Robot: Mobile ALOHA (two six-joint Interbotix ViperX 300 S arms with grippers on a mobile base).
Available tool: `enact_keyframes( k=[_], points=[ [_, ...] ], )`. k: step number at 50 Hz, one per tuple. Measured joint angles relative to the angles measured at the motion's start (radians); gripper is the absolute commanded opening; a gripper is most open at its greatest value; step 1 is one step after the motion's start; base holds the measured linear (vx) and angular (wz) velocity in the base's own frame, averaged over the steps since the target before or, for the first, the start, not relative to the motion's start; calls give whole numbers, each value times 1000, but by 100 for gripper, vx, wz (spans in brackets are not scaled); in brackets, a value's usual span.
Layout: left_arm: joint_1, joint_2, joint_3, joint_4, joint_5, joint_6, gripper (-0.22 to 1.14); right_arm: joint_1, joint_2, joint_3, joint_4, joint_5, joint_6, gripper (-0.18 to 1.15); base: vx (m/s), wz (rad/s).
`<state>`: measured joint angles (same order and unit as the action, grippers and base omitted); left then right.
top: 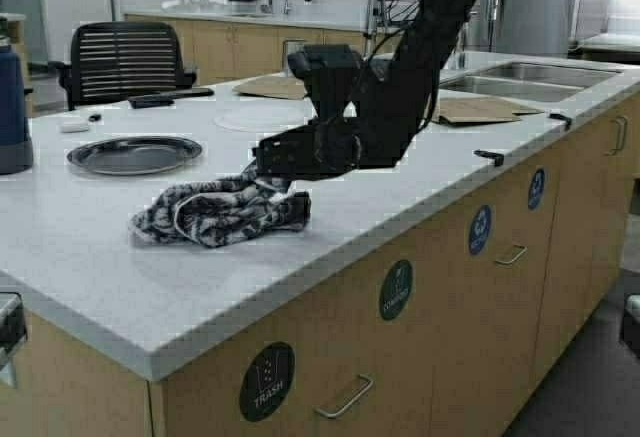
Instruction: Get the cloth and wipe up the spill under the wine glass
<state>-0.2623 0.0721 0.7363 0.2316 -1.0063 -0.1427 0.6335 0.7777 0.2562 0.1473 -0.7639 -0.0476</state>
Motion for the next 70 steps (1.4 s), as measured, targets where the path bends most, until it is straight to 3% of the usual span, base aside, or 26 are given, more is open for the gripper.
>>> enact_keyframes(
  k=[20,46,60,70],
  points=[
    [2,373,-9,2,-276,11,11,-11,9,20,-2,-12,-3,5,0,0],
    [-3,753,-198,2,-379,114,11,-26,9,74,-5,-57,-3,5,0,0],
    [-3,784,-199,2,-437,115,12,-31,-5,109,17,-118,-2,5,0,0],
    [-5,699,-169,3,-433,115,12,-61,-100,199,183,-282,11,5,0,0]
  ],
)
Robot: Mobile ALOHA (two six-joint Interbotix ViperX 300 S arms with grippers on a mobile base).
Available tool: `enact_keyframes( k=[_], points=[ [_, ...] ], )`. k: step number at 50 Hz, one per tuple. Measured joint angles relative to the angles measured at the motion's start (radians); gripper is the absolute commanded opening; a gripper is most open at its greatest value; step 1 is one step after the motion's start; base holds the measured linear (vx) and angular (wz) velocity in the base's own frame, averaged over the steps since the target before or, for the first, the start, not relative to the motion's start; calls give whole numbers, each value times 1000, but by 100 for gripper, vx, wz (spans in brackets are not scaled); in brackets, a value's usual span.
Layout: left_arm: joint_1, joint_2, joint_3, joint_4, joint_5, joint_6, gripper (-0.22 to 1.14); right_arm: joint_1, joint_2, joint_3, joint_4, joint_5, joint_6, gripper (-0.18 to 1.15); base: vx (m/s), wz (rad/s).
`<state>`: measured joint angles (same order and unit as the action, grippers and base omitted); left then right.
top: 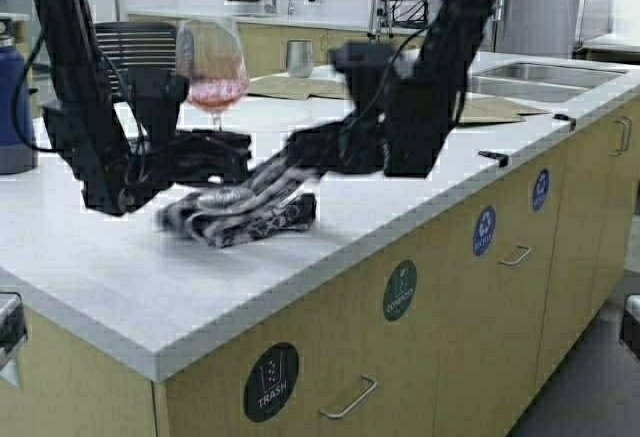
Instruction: Get the cloth and wipe up the spill under the wine glass
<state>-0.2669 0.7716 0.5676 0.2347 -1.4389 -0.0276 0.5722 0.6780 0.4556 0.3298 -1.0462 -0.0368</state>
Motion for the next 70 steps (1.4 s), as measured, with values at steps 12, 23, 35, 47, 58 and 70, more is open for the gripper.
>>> enact_keyframes(
  k=[12,23,35,47,58,70],
  points=[
    [8,3,-23,-2,2,2,12,-92,-140,106,147,-239,37,5,0,0],
    [6,78,-67,-2,2,-2,13,-115,-184,124,160,-301,38,5,0,0],
    [6,132,-95,-2,2,-2,17,-112,-184,126,155,-302,38,5,0,0],
    [6,149,-114,-2,2,3,41,-115,-184,129,153,-302,38,5,0,0],
    [2,166,-120,-3,0,8,74,-115,-184,129,152,-302,38,5,0,0],
    [9,166,-118,-37,0,40,93,-117,-184,132,138,-302,38,5,0,0]
  ],
)
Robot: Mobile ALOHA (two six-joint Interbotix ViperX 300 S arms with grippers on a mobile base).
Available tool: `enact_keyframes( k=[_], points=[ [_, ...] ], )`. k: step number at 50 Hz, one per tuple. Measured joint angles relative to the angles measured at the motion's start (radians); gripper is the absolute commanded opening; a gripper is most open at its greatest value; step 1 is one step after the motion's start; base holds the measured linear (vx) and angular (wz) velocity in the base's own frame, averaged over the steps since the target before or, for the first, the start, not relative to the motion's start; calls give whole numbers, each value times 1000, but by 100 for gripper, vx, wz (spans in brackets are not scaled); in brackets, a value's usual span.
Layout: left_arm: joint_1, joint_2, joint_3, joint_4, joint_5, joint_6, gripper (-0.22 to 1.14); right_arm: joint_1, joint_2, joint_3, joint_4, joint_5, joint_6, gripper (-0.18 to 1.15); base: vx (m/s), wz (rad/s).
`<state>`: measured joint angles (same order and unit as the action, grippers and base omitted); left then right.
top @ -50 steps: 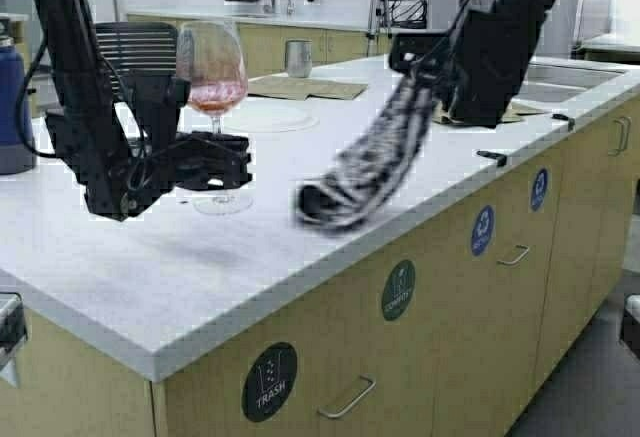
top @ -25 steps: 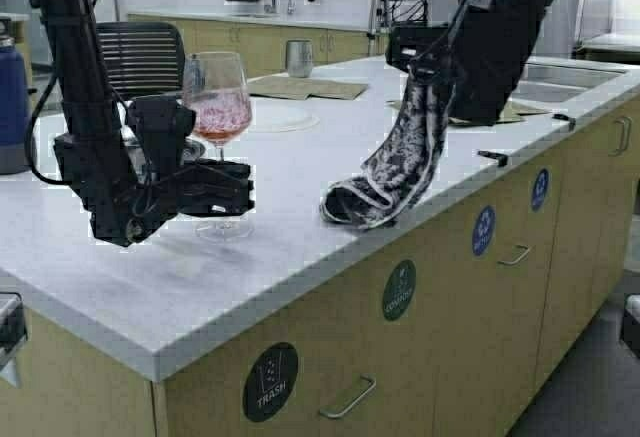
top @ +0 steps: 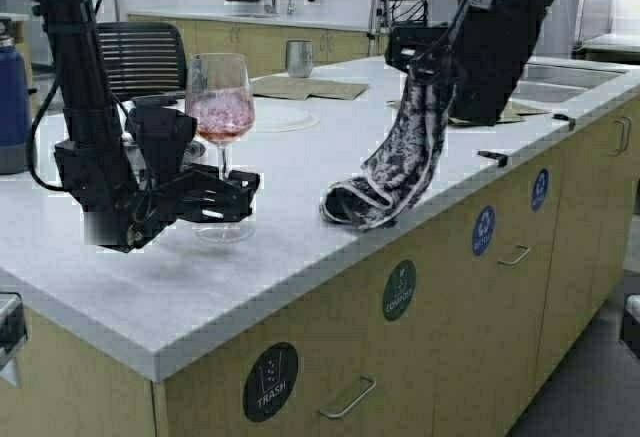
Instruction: Get the cloth and wipe up the spill under the wine glass
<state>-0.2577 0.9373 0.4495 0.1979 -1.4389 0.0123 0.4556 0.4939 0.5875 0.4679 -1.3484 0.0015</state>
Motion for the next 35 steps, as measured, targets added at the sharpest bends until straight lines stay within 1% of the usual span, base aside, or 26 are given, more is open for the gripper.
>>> enact_keyframes(
  k=[8,17,22,29,35],
  points=[
    [-2,2,11,-5,-5,26,93,2,0,6,-9,-2,0,5,0,0],
    [-2,2,74,-8,-66,55,93,2,0,14,-15,-2,0,5,0,0],
    [-2,-6,144,-8,-127,58,93,2,0,20,-21,-2,0,5,0,0],
    [-2,-20,279,-32,-249,60,93,6,0,40,-32,-2,0,5,0,0],
    [-2,-29,388,-38,-288,60,93,21,0,83,-48,-2,-9,5,0,0]
  ],
)
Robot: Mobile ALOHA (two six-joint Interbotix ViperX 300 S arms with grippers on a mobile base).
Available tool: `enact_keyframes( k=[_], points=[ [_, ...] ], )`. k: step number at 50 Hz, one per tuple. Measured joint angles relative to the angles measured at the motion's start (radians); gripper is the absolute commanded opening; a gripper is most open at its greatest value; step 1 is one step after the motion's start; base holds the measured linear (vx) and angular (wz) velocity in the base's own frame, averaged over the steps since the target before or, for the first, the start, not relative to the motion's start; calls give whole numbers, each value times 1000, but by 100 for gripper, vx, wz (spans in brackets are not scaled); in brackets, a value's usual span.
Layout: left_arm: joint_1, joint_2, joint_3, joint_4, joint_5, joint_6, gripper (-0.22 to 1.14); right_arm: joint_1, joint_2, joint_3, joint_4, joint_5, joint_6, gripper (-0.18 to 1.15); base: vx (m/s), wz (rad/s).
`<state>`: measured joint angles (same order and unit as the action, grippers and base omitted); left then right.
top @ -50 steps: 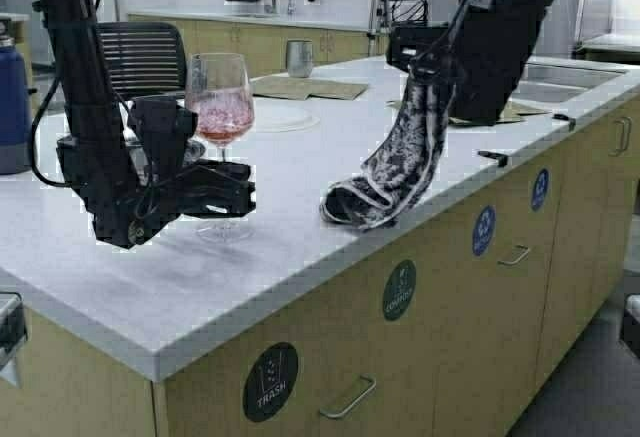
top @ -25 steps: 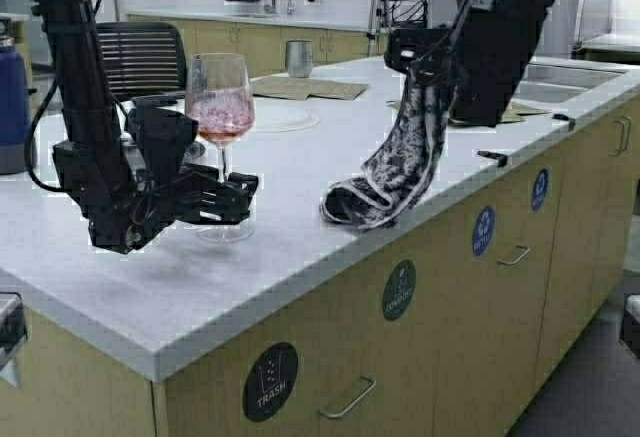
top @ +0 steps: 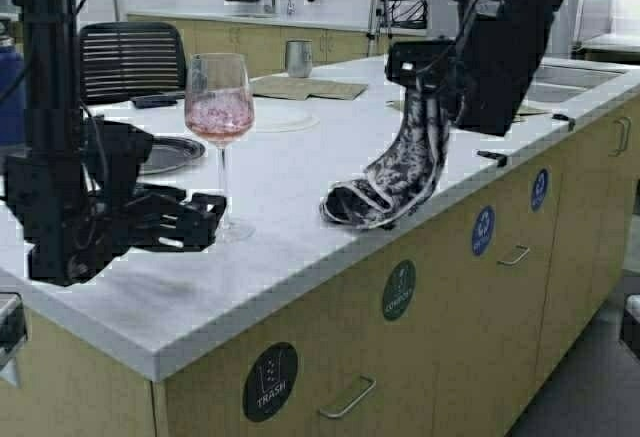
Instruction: Get the cloth and wipe up the spill under the wine glass
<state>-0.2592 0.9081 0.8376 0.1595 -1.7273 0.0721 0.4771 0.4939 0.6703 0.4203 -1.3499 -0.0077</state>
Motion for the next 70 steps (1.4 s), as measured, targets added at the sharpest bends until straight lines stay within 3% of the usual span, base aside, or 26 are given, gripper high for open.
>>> enact_keyframes(
  k=[18,39,52,70],
  points=[
    [-3,-123,219,-3,3,-6,93,80,-77,216,-20,28,-25,5,0,0],
    [-3,-469,377,-35,107,-44,93,80,-380,299,-26,354,-35,5,0,0],
    [-5,-696,367,-44,287,-57,93,80,-525,249,-31,546,-117,5,0,0],
    [-5,-1057,233,-54,799,-64,93,83,-618,153,-31,707,-175,5,0,0]
  ],
)
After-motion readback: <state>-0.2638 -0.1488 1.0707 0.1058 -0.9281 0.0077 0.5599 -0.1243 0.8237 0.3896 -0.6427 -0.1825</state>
